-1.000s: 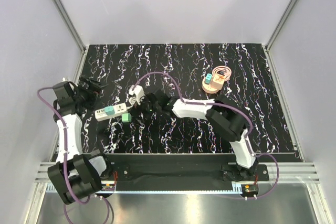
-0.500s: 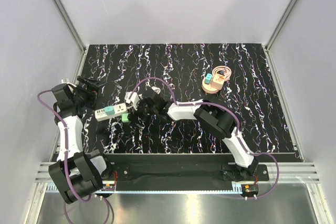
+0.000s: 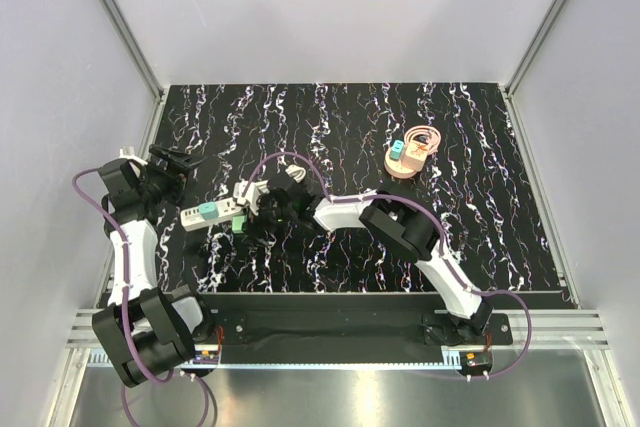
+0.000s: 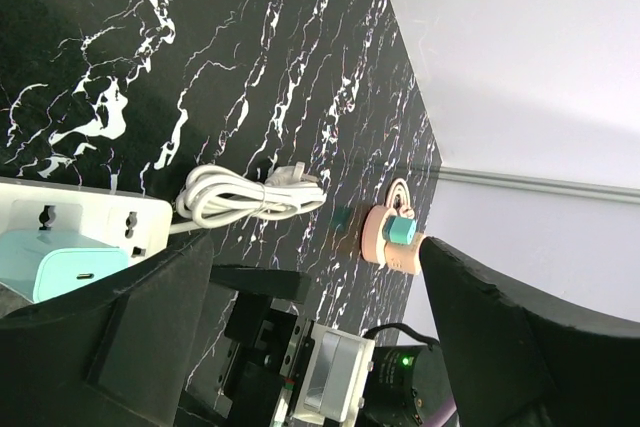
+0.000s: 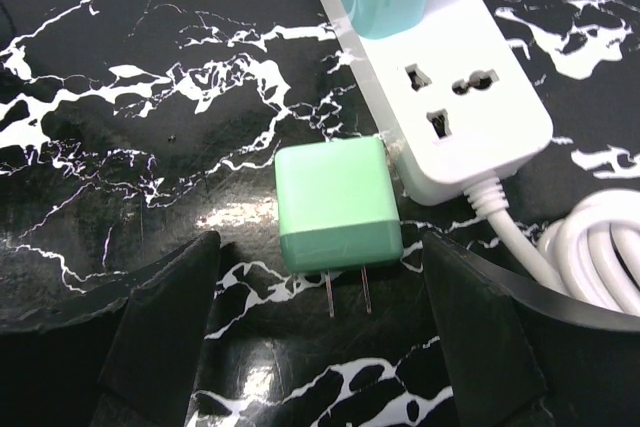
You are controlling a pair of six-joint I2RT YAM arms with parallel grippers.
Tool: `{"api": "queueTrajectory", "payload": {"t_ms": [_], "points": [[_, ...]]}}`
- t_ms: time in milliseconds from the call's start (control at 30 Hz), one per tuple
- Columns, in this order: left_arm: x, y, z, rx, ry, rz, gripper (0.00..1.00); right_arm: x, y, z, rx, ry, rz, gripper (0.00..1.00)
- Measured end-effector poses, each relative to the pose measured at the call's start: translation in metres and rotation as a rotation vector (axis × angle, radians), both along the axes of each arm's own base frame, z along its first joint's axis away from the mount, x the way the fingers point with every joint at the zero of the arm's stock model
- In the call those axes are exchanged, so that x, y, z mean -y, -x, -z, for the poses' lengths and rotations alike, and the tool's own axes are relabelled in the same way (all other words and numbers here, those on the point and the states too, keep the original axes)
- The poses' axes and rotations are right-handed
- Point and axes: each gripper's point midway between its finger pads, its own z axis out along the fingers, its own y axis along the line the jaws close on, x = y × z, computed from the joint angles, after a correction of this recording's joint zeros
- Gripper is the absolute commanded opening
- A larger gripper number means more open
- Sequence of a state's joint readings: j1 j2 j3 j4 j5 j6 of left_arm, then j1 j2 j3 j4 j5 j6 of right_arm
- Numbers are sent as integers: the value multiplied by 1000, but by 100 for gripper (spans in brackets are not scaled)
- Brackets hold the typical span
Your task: Insert the plug
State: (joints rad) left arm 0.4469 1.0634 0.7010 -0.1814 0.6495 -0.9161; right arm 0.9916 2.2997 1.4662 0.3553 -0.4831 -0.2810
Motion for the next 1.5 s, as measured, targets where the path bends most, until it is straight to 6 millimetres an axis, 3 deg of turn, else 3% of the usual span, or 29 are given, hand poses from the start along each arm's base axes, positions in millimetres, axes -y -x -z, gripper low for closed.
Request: {"api": "queueTrajectory", "payload": {"t_ms": [133, 267, 300, 400, 467, 500, 567, 667, 767, 1000, 1100, 1333, 1500], "points": [[2, 1, 0, 4, -1, 12, 86, -5, -2, 2, 27, -8, -22, 86], [3, 1, 0, 8, -4, 24, 83, -7, -2, 2, 48, -15, -43, 75], [3, 2, 0, 10, -8, 29, 83, -8, -1, 2, 51, -18, -52, 61], [4, 2, 0, 13, -15, 37, 83, -10, 0, 1, 65, -27, -70, 30], [5, 3, 0, 17, -23, 48, 81, -10, 0, 1, 70, -31, -74, 19], [5, 3, 0, 18, -28, 55, 80, -10, 1, 1, 72, -35, -74, 7], [8, 5, 2, 17, -40, 72, 77, -7, 3, 1, 75, -42, -70, 0], [16, 9, 6, 2, -64, 117, 72, 10, 11, 0, 72, -30, -55, 0], [35, 13, 4, -5, -101, 202, 68, 32, 18, -17, 97, -29, -24, 0], [94, 24, -19, 75, -187, 468, 60, 56, 21, -112, 192, -185, 29, 0], [110, 35, -15, 71, -184, 550, 61, 67, 17, -135, 199, -246, 58, 0], [137, 55, -9, 71, -176, 698, 73, 88, 16, -119, 140, -231, 101, 0], [146, 65, -4, 62, -181, 753, 69, 98, 15, -119, 123, -243, 118, 0]]}}
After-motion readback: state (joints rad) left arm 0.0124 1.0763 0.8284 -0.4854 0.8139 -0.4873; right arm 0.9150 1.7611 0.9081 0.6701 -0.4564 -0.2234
